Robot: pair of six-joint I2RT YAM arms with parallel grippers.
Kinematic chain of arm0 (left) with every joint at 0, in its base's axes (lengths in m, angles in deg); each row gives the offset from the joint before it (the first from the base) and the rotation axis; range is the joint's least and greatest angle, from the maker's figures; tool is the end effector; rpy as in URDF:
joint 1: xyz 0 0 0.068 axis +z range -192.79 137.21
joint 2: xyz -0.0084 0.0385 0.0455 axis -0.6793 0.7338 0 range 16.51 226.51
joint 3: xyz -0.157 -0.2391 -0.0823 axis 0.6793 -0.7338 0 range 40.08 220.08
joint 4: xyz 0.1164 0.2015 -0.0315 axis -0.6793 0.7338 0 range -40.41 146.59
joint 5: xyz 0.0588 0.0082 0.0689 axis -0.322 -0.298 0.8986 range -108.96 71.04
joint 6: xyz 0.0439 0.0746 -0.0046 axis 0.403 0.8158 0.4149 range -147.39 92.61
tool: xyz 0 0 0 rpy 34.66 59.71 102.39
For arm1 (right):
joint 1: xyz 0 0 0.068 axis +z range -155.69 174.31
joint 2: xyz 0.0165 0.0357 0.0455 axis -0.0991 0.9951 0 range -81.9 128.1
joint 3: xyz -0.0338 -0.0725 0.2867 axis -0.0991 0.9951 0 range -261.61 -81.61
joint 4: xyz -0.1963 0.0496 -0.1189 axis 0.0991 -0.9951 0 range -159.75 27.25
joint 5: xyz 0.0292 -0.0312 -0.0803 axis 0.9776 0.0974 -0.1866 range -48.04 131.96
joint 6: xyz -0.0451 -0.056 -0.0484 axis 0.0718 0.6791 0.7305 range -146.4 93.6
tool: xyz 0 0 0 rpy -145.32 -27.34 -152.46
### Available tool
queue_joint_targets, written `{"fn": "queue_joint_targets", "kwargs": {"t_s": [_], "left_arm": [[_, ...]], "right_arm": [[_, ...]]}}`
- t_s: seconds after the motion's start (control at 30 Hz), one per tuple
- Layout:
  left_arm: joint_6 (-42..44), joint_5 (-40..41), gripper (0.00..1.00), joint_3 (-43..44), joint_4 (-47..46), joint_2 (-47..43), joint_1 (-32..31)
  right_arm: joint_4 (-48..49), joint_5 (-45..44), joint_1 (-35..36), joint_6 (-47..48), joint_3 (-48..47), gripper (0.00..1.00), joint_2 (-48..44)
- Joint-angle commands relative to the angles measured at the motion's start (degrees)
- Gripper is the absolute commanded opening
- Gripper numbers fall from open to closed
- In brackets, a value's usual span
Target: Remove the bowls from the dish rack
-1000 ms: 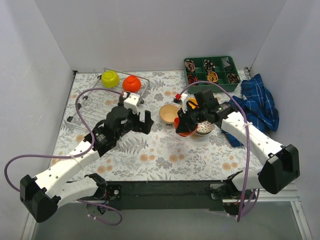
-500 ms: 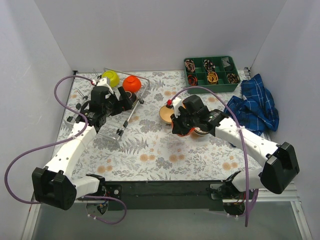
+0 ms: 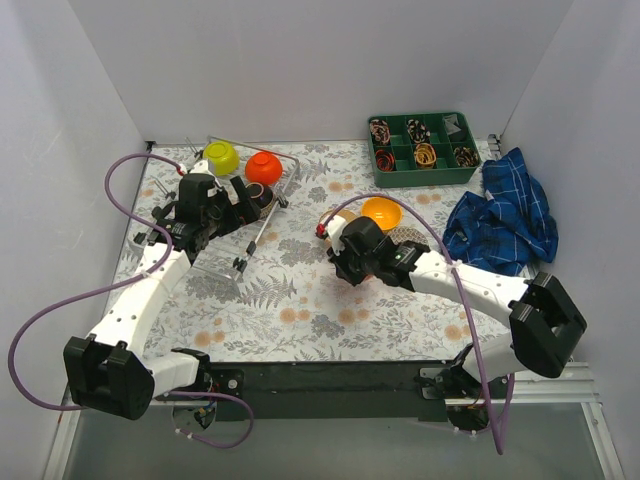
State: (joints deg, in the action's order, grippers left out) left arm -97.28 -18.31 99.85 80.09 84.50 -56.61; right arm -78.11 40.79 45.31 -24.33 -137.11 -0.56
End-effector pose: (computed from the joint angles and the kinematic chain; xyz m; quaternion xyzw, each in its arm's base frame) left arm 0.2447 -0.0592 0.3163 -0.4259 0.7945 -0.2850 0.3257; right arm 0.1967 0.2403 0.2602 -0.4030 0.8166 0.1626 0.3799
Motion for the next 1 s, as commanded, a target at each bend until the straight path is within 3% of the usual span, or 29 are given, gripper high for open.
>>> {"fn": "queue_joint_targets", "kwargs": {"t_s": [0.0, 0.3, 0.5, 0.53, 0.73, 0.97], "left_arm": [[0.3, 1.5, 0.98, 1.9, 1.6, -2.2, 0.3], [0.5, 2.3, 0.98, 2.2, 1.6, -2.2, 0.3], [0.5, 2.5, 0.98, 2.6, 1.4, -1.9, 0.3], [0.6, 2.7, 0.98, 2.8, 1.4, -1.8, 0.3], [-0.1, 3.3, 0.98, 4.7, 0.8, 1.0, 0.3], [-1.5, 0.0, 0.98, 10.0, -3.1, 9.0, 4.2]], "right_arm": [[7.6, -5.2, 0.3, -0.7, 3.2, 0.01, 0.5], [16.5, -8.5, 2.8, -1.3, 8.9, 0.07, 3.7], [20.0, -13.4, 4.5, -3.3, 11.6, 0.35, 3.7], [20.0, -13.8, 4.7, -3.2, 11.6, 0.43, 3.5], [15.4, -11.7, 6.6, -4.0, 7.7, 0.74, -0.6], [7.5, -13.8, 6.5, -5.8, 1.3, 0.97, -7.0]]}}
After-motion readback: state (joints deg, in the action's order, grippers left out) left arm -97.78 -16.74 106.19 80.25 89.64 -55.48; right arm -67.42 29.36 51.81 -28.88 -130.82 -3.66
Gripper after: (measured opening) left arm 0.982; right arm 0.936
